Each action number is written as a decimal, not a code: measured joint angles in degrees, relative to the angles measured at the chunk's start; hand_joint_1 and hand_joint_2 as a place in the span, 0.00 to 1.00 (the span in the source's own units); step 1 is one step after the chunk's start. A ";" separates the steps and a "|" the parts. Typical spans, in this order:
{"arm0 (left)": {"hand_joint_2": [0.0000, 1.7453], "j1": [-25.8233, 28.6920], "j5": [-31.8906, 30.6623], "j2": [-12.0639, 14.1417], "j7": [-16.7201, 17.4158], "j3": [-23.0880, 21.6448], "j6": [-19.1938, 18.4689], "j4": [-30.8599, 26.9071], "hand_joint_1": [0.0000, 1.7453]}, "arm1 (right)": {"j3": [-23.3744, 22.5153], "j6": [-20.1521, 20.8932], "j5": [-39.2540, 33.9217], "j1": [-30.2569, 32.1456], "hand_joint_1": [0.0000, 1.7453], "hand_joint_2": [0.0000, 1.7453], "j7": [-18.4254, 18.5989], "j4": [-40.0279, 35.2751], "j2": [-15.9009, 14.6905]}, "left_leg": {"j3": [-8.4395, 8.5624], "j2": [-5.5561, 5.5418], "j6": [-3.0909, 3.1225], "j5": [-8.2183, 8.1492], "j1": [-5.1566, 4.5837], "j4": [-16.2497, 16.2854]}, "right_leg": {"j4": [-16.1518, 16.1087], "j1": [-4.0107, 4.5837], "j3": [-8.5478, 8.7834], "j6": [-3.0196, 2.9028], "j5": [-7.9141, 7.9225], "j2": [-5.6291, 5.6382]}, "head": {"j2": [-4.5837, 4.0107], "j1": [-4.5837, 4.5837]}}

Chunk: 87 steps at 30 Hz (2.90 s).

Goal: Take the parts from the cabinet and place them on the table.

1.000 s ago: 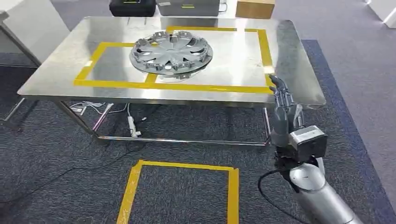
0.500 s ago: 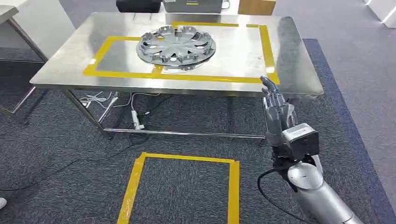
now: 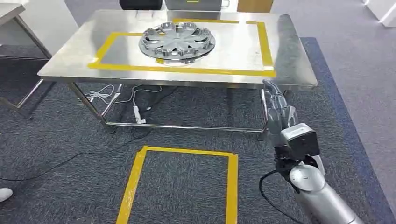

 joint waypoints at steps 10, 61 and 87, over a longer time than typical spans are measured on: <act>1.00 0.13 0.00 0.24 0.11 0.00 0.68 0.00 0.00 | 0.39 0.00 0.96 -0.32 0.00 1.00 1.83 1.55 -0.04 | 4.06 -0.07 -2.42 -4.65 1.62 3.33 | 1.47 -0.29 -2.40 -0.68 1.91 -0.26 | 0.00 -1.22; 1.00 0.10 0.13 0.37 0.57 -0.02 1.51 0.07 0.00 | 0.55 -1.23 -1.55 1.36 0.00 1.00 1.68 2.23 -0.07 | 3.32 -0.31 0.06 -5.24 0.72 1.87 | 2.89 -0.13 -4.96 0.90 2.75 0.00 | 0.02 -1.49; 1.00 0.23 -0.02 0.35 -1.35 -0.13 3.43 0.07 0.00 | -7.18 -4.54 -2.49 13.89 0.00 0.00 -0.72 8.37 3.56 | 3.18 -0.33 0.09 -5.22 0.72 1.87 | 2.87 -0.13 -5.05 0.90 2.76 -0.05 | 0.02 -1.47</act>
